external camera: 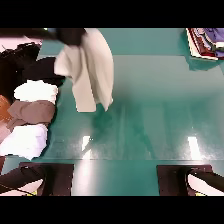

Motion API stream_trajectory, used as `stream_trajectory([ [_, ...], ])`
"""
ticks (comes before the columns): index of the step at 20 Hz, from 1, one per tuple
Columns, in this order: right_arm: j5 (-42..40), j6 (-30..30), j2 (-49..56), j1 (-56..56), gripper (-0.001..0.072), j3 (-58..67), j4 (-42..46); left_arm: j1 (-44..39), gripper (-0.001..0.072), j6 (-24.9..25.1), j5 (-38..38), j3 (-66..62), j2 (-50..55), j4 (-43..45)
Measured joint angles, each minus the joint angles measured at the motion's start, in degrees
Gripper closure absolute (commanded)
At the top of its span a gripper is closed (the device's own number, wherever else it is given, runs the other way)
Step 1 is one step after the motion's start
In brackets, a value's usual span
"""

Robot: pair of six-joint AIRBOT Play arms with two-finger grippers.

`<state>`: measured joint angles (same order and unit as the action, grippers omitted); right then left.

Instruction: Fold the shirts.

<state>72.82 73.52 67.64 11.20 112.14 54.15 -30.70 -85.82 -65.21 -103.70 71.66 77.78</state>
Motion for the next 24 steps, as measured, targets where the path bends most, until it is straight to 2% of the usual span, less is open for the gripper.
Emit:
stream_trajectory([
  [1, 0.48, 0.17, -0.66, -0.37, 0.0695, 0.13, 0.02, -1.99, 0.0098, 0.02, 0.98, 2.67, 0.66, -0.98],
  [4, 1.92, 0.46, -1.79, -0.87, 0.0695, 0.37, 0.02, -5.16, 0.0098, 0.17, 4.61, 8.68, 2.75, -2.89],
  [6, 3.06, 0.55, -2.10, -1.09, 0.0696, 0.46, 0.02, -4.04, 0.0098, 0.17, 6.49, 10.62, 3.65, -2.01],
  [10, 6.12, 2.16, -1.29, -1.22, 0.0695, 0.44, 0.04, 4.96, 0.0097, -1.29, 8.09, 13.55, 5.66, 0.15],
  [13, 8.28, 3.76, -0.04, -1.22, 0.0695, -1.62, 0.00, 12.68, 0.0097, -1.75, 8.41, 16.44, 9.94, -2.49],
  [18, 9.35, 4.83, 0.61, -1.22, 0.0695, -11.61, -0.02, 17.62, 0.0100, 3.54, 8.63, 18.36, 20.63, -12.20],
  [19, 9.51, 4.85, 0.61, -1.22, 0.0696, -13.81, -0.04, 17.90, 0.0126, 4.31, 8.55, 18.53, 22.43, -13.42],
  [20, 9.51, 4.92, 0.66, -1.22, 0.0695, -16.02, -0.04, 18.10, 0.0369, 4.92, 8.63, 18.60, 23.76, -14.49],
  [21, 9.51, 5.01, 0.70, -1.22, 0.0695, -18.51, -0.04, 18.25, 0.0573, 5.33, 8.85, 18.64, 24.63, -15.28],
  [22, 9.51, 5.01, 0.70, -1.22, 0.0696, -21.07, -0.04, 18.38, 0.0680, 5.66, 9.03, 18.67, 25.38, -15.56],
  [24, 9.40, 5.29, 0.70, -1.22, 0.0696, -26.43, -0.07, 18.53, 0.0681, 6.19, 9.16, 18.14, 26.23, -16.20],
])
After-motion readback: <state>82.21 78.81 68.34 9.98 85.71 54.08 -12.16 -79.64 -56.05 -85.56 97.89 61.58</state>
